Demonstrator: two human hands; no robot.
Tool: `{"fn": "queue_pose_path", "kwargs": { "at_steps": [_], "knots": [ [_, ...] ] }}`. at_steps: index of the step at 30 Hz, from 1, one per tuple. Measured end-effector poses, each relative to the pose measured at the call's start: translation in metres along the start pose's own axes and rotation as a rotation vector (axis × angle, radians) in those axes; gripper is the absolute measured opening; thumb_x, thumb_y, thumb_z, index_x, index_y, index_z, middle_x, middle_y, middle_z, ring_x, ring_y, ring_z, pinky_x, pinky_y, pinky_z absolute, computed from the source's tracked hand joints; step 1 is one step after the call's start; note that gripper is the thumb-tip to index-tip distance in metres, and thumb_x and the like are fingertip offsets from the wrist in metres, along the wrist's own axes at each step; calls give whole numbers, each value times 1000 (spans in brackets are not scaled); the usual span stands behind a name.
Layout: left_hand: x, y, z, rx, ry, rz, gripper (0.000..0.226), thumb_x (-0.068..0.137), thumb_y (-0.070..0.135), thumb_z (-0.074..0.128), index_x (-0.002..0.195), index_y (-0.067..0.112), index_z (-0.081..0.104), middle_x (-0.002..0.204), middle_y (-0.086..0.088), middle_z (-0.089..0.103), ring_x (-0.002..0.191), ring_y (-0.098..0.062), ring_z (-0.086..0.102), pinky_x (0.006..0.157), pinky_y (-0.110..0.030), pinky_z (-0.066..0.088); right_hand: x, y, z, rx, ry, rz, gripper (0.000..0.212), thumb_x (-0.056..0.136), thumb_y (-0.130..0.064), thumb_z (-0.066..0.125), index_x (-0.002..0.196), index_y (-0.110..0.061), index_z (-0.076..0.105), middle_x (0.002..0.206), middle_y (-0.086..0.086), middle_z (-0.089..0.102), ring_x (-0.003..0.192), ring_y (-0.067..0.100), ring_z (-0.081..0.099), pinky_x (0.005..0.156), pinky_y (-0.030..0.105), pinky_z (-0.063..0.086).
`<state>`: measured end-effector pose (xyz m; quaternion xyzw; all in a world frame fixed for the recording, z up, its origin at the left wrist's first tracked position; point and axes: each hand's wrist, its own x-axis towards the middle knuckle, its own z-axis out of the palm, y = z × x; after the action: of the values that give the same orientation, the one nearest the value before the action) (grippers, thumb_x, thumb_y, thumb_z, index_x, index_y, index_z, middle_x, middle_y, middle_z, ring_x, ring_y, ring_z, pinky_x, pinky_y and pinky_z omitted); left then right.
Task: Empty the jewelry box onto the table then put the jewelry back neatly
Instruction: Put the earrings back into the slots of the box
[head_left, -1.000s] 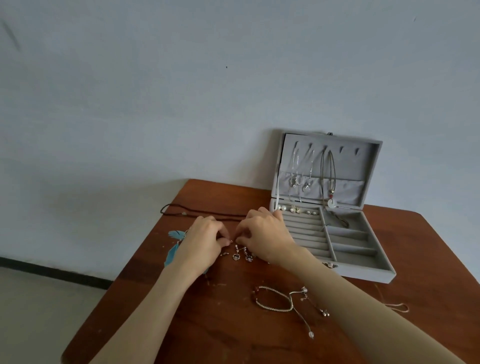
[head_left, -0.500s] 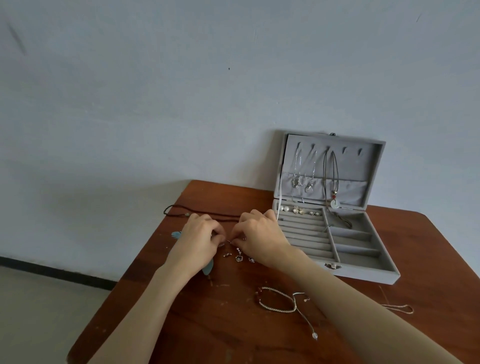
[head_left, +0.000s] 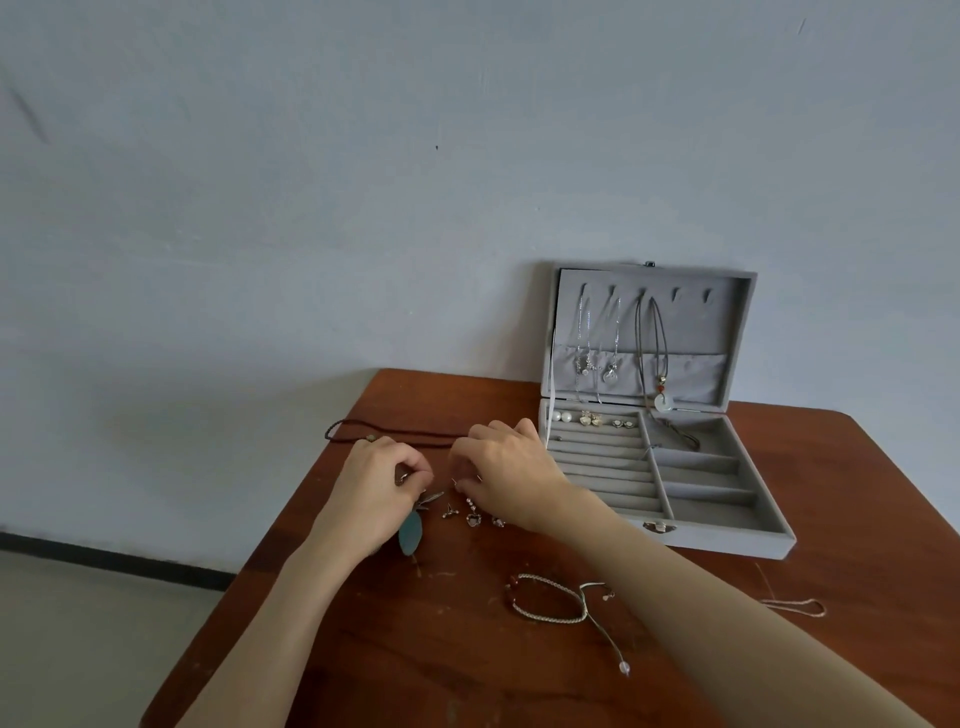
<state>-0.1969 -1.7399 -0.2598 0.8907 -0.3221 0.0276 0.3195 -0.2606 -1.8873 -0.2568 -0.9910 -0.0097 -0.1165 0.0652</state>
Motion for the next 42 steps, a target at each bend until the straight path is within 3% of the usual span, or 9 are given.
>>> {"fn": "queue_pose_path", "kwargs": {
  "at_steps": [7, 13, 19, 21, 24, 30, 37, 39, 42],
  "knots": [
    [-1, 1, -1, -14, -14, -3, 11, 85, 22, 64, 76, 29, 64, 89, 9, 60, 96, -11, 49, 77, -22, 34, 7, 0, -1, 7, -98, -59, 21, 91, -19, 51, 106, -17, 66, 109, 3, 61, 108, 21, 51, 93, 34, 27],
    [-1, 6, -2, -37, -39, -12, 10, 85, 26, 63, 77, 31, 64, 91, 11, 61, 97, -11, 50, 87, -30, 41, 8, 1, 1, -43, -109, -69, 22, 93, -12, 45, 108, -8, 62, 109, 10, 59, 104, 28, 52, 90, 34, 33],
    [12, 33, -2, -160, -83, -32, 6, 86, 27, 62, 84, 27, 67, 96, 7, 60, 91, -7, 52, 68, -9, 32, -11, 23, -30, 432, 168, 226, 18, 91, -10, 53, 98, -7, 69, 100, 5, 67, 93, 16, 57, 84, 21, 41],
    [19, 48, 4, -140, -110, 4, 6, 88, 26, 60, 85, 26, 65, 97, 6, 54, 86, -4, 48, 67, -11, 31, -22, 43, -42, 547, 154, 355, 14, 89, -11, 57, 93, -9, 71, 88, -1, 67, 82, 8, 57, 75, 15, 44],
    [31, 74, 25, -105, -186, 90, 6, 89, 23, 58, 86, 24, 62, 104, 2, 44, 98, -11, 44, 86, -19, 33, -36, 74, -51, 720, 142, 501, 8, 86, -11, 63, 89, -10, 70, 76, -6, 65, 73, 6, 60, 76, 19, 48],
    [65, 106, 61, 77, -186, 83, 13, 88, 14, 53, 95, 18, 63, 99, -1, 34, 104, -23, 39, 86, -30, 40, -48, 103, -51, 762, 109, 587, 15, 84, -10, 65, 98, -9, 70, 80, 0, 68, 74, 8, 63, 70, 12, 48],
    [79, 116, 67, 353, -308, 62, 20, 86, 14, 50, 102, 16, 62, 113, -10, 40, 110, -29, 41, 93, -40, 44, -40, 113, -50, 722, 67, 595, 17, 85, -10, 63, 100, -7, 71, 97, 11, 71, 88, 17, 66, 83, 25, 52],
    [84, 118, 66, 395, -371, 40, 26, 87, 16, 47, 108, 14, 61, 119, -12, 38, 114, -31, 38, 96, -41, 41, -37, 116, -50, 724, 43, 599, 17, 86, -10, 61, 99, -6, 71, 89, 6, 70, 79, 11, 63, 77, 22, 52],
    [92, 121, 65, 431, -443, 1, 31, 89, 19, 44, 117, 14, 58, 126, -14, 35, 121, -32, 33, 100, -40, 37, -33, 117, -50, 759, 8, 638, 13, 86, -9, 60, 94, -7, 71, 65, 0, 60, 56, 5, 51, 50, 13, 44]
  ]
}}
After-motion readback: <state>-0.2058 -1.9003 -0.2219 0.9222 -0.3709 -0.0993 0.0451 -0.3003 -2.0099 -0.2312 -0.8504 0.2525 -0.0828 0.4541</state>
